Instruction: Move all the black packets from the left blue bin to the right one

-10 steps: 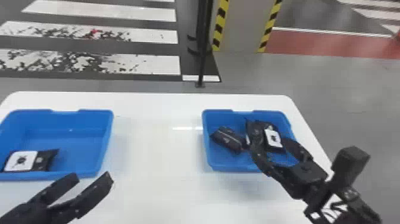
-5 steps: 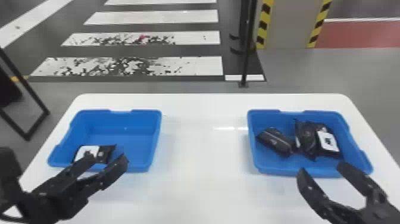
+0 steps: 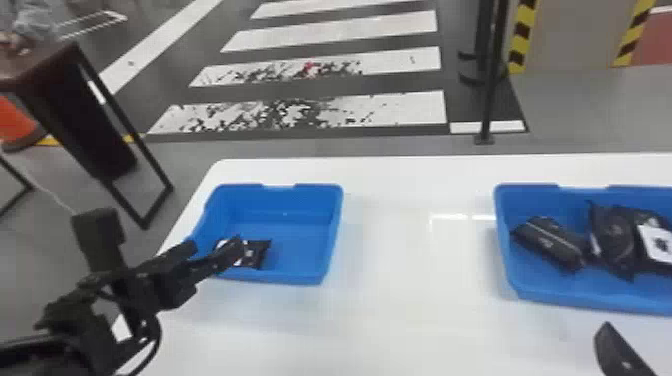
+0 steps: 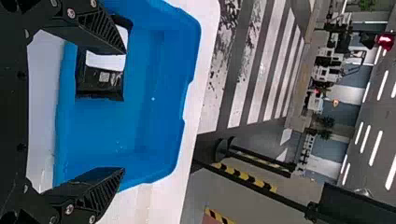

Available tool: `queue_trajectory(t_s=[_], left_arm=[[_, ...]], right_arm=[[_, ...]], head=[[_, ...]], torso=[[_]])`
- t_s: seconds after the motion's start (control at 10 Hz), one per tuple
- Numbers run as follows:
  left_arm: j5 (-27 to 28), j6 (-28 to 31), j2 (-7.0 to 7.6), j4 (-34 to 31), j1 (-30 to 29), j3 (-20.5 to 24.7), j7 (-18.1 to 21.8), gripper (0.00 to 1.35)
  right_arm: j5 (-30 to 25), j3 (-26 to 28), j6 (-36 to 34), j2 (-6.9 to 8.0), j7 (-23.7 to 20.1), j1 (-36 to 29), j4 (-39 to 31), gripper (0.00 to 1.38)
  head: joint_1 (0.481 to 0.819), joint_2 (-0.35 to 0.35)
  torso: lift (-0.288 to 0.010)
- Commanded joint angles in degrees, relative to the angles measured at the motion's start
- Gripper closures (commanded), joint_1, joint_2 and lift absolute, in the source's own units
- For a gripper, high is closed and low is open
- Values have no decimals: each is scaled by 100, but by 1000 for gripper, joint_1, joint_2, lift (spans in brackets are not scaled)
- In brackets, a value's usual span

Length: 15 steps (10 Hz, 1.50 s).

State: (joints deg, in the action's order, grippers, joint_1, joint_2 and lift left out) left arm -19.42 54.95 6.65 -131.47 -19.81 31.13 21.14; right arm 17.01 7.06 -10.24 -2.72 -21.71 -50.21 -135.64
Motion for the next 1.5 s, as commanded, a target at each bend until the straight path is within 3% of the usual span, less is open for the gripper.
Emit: queue_trajectory(t_s=[0.0, 0.4, 0.6, 1.1, 1.3, 1.4], left_arm=[[114, 143, 91, 414, 392, -17, -84, 159], [423, 467, 311, 1750, 1503, -154, -304, 159], [583, 846, 320, 2115, 1771, -177, -479, 159], [628, 959, 337, 3240, 2375, -303, -787, 229], [514, 1015, 390, 3550, 2586, -451, -840, 432], [491, 1114, 407, 3690, 2713, -463, -857, 625]], right_arm=[[24, -32, -45, 0, 0, 15, 15, 151], [104, -112, -143, -27, -70, 100, 114, 151], [184, -123, -171, -35, -79, 114, 156, 151], [264, -192, -227, -70, -141, 198, 268, 151], [333, -192, -242, -70, -167, 226, 324, 153], [356, -203, -256, -70, -167, 240, 339, 154]], head=[[695, 277], [695, 323], [695, 341], [695, 350], [695, 350], [695, 344]], torso=[[-140], [-140], [-140], [-140], [-140], [-140]])
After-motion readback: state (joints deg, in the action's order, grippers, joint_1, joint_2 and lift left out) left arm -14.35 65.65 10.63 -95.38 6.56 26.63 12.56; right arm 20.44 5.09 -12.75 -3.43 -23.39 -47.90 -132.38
